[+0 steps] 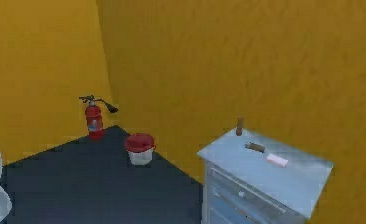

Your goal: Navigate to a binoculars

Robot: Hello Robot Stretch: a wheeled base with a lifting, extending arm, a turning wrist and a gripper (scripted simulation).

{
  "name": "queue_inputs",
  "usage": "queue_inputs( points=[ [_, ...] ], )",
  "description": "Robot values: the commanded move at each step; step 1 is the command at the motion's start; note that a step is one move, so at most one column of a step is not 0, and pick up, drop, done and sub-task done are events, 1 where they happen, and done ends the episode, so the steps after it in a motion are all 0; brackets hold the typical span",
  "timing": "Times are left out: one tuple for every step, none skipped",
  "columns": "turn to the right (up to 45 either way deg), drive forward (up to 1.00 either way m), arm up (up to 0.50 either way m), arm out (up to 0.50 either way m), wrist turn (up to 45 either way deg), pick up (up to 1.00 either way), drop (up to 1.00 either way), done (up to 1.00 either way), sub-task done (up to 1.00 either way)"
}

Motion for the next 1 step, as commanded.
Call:
queue_inputs(
  points=[
    [45.0, 0.00, 0.00, 0.00, 0.0, 0.00, 0.00, 0.00, 0.00]
  ],
)
